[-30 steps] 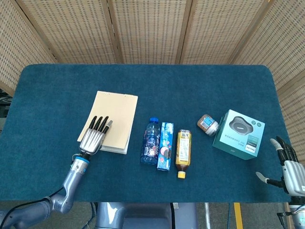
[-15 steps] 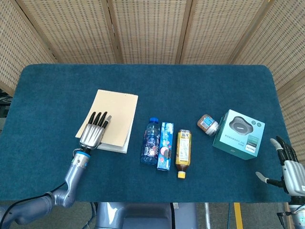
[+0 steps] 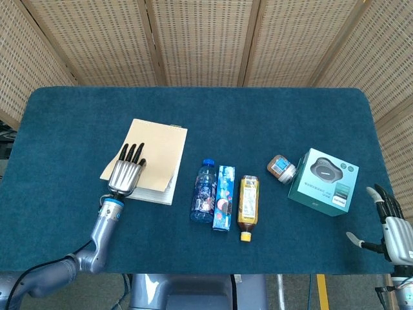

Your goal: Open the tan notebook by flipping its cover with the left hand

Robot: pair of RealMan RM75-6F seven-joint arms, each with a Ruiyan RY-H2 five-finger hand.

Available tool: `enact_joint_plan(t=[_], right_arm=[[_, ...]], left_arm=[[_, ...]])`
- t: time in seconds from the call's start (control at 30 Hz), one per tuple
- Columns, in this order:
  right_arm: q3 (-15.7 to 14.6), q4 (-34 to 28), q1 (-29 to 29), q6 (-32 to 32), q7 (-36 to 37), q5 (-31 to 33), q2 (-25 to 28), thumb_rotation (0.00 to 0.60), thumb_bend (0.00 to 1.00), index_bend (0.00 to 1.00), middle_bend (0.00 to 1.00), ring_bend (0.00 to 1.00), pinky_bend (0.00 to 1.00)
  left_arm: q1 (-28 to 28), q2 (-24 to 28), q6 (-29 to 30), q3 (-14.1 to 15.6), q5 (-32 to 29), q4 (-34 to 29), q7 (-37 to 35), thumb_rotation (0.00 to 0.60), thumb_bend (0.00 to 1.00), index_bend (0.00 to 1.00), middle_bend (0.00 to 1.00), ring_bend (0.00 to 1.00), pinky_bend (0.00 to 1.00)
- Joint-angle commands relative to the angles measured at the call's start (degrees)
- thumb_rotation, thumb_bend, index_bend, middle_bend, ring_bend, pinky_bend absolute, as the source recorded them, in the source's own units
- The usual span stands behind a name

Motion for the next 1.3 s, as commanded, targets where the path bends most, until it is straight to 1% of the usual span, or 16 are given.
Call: enact_joint_plan(t=[0.03,0.33,0.8,0.83,0.87,0.9,0.93,1.0,1.1,1.3], right_arm=[[-0.01,-0.03,0.0,0.0,0.0,-0.03,0.01,0.6,0.05,0.01,0.0,0.0,0.0],[-0.07,-0.14,-0.02,-0.06,0.04,-0.05,0.06,0.6,0.05,0.01,0.0,0.0,0.0],[-0.11,-0.18,-0.01,-0.09,-0.11,-0.13,0.1,0.6,0.05,0.01,0.0,0.0,0.0],[1.92,4.44,0.56,-0.51,-8.27,4.31,-3.82,0.6,0.05,0.01,0.0,0.0,0.0],[2.93,5.81,1.16,-0.65,-10.56,5.81,-6.34,0.6,0.05,0.01,0.0,0.0,0.0],[2.52,8.0,0.54,0.32,-8.93,5.24,-7.59,0.6,0.05,0.01,0.0,0.0,0.0],[2.24,8.78,0.16,1.38,-7.57,4.2,-7.75,0.6,0.05,0.01,0.0,0.0,0.0],[1.31,9.72,-0.14,2.03,-3.15,1.67,-6.43,0.6,0.05,0.01,0.0,0.0,0.0],[0.25,8.94,-0.44,2.29,0.1,-0.33,-4.69,0.6,0.05,0.01,0.0,0.0,0.0],[-0.75,7.61,-0.48,1.81,2.69,-1.77,-2.94,0.6,0.05,0.01,0.0,0.0,0.0]], left_arm=[[-0.01,-0.14,0.53,0.28,0.17,0.4,-0.39,0.6,0.66,0.79,0.0,0.0,0.0],[0.49,0.24,1.65,0.95,0.3,0.39,-0.74,0.6,0.66,0.8,0.0,0.0,0.0],[4.49,4.27,5.83,4.38,1.51,-5.98,-0.59,0.6,0.67,0.81,0.0,0.0,0.0],[4.74,4.49,6.07,4.6,1.59,-6.39,-0.56,0.6,0.67,0.81,0.0,0.0,0.0],[4.98,4.7,6.33,4.82,1.7,-6.8,-0.53,0.6,0.67,0.81,0.0,0.0,0.0],[5.24,4.89,6.62,5.03,1.81,-7.25,-0.55,0.6,0.67,0.81,0.0,0.0,0.0],[5.44,5.03,6.87,5.19,1.94,-7.62,-0.63,0.6,0.67,0.81,0.0,0.0,0.0],[6.11,5.48,7.61,5.71,2.28,-8.78,-0.88,0.6,0.67,0.81,0.0,0.0,0.0],[6.85,6.09,8.18,6.4,2.53,-10.08,-0.67,0.6,0.67,0.81,0.0,0.0,0.0],[8.58,6.92,9.28,7.62,2.3,-12.25,0.4,0.6,0.67,0.81,0.0,0.0,0.0]])
